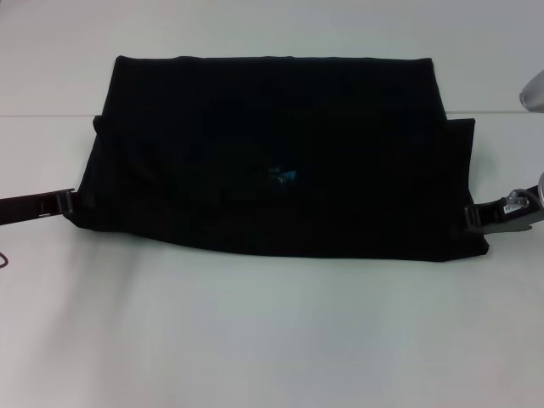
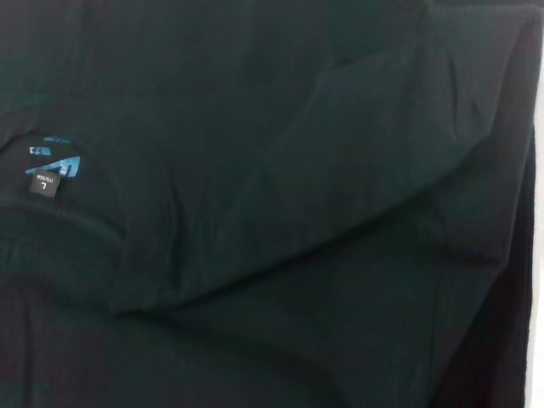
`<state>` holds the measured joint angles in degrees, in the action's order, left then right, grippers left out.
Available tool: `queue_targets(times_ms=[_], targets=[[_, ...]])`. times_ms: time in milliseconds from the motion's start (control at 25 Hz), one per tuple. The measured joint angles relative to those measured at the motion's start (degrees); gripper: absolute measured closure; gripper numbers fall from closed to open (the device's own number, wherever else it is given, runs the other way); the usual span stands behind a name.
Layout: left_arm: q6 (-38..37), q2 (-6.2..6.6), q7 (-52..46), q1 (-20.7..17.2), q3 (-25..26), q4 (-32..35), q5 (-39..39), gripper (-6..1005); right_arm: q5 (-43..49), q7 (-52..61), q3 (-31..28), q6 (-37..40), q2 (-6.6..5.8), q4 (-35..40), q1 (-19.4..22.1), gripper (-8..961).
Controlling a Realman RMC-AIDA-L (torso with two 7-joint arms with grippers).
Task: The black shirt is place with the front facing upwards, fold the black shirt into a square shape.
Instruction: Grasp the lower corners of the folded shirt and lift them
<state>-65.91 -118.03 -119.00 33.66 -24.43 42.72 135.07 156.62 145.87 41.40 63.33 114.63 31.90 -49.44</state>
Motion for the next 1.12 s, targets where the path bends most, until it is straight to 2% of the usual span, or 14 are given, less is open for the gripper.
queue_targets(times_ms=[160, 320, 480, 640, 840, 960, 1120], targets=[[-0.7, 0.07, 0.0, 0.0, 0.0, 0.0, 0.0, 965, -0.1, 0.0, 0.0, 0.6, -0.33, 0.0, 0.1, 850], [-3.9, 0.7, -1.0, 0.2, 0.2, 0.0, 0.5, 966, -0.3, -0.5, -0.4, 3.0, -1.1, 0.5, 0.3, 917], [-9.3, 1.88, -3.3, 0.3, 0.4, 0.3, 1.8, 966, -0.4, -1.0, -0.4, 8.0, -3.04, 0.8, 0.9, 917], [-18.2, 2.83, -5.5, 0.4, 3.3, 1.6, 6.2, 966, -0.4, -3.0, -0.6, 15.4, -5.07, 1.5, 2.6, 917], [-32.8, 4.22, -6.8, 0.3, 9.7, 3.1, 12.5, 966, -0.5, -7.4, -1.1, 26.1, -7.24, 3.3, 6.2, 916], [-39.1, 4.49, -7.1, -0.2, 11.7, 3.1, 15.5, 966, -0.6, -11.6, -1.7, 31.4, -7.76, 3.6, 8.2, 916], [-46.1, 4.27, -7.6, -0.8, 11.6, 2.0, 17.8, 966, -0.4, -16.7, -1.6, 35.1, -7.43, 3.2, 10.0, 916]])
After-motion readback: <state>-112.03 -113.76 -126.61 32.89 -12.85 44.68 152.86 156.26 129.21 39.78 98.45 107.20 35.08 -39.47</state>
